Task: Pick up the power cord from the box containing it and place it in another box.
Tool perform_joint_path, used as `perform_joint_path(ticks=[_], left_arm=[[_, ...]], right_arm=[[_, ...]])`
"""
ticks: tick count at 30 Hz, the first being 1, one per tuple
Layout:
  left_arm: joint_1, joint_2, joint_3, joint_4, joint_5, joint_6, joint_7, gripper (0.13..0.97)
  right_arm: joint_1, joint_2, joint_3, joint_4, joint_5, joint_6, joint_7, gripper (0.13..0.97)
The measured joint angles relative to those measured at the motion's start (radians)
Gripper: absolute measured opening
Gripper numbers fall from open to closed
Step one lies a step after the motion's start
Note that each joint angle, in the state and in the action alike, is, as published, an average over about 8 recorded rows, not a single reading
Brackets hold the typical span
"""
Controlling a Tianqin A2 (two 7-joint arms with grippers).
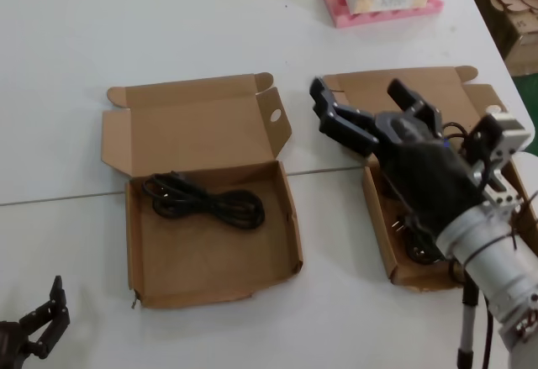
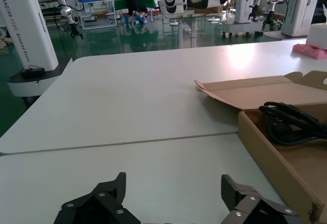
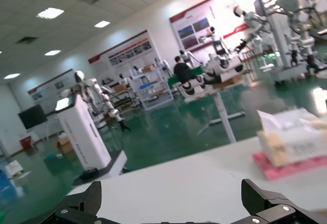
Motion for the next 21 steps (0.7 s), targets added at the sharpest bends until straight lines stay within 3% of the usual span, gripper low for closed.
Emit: perform_joint_path(ticks=[12,21], left_arm=[[0.000,0.000,0.000,0.000,0.000,0.000,0.000,0.819],[0.000,0.000,0.000,0.000,0.000,0.000,0.000,0.925]], right_arm=[[-0.107,-0.001,0.033,-0.002,0.012,0.043,0.000,0.966],[-0.188,-0.001,0.058,-0.003,0.021,0.075,0.000,0.966]])
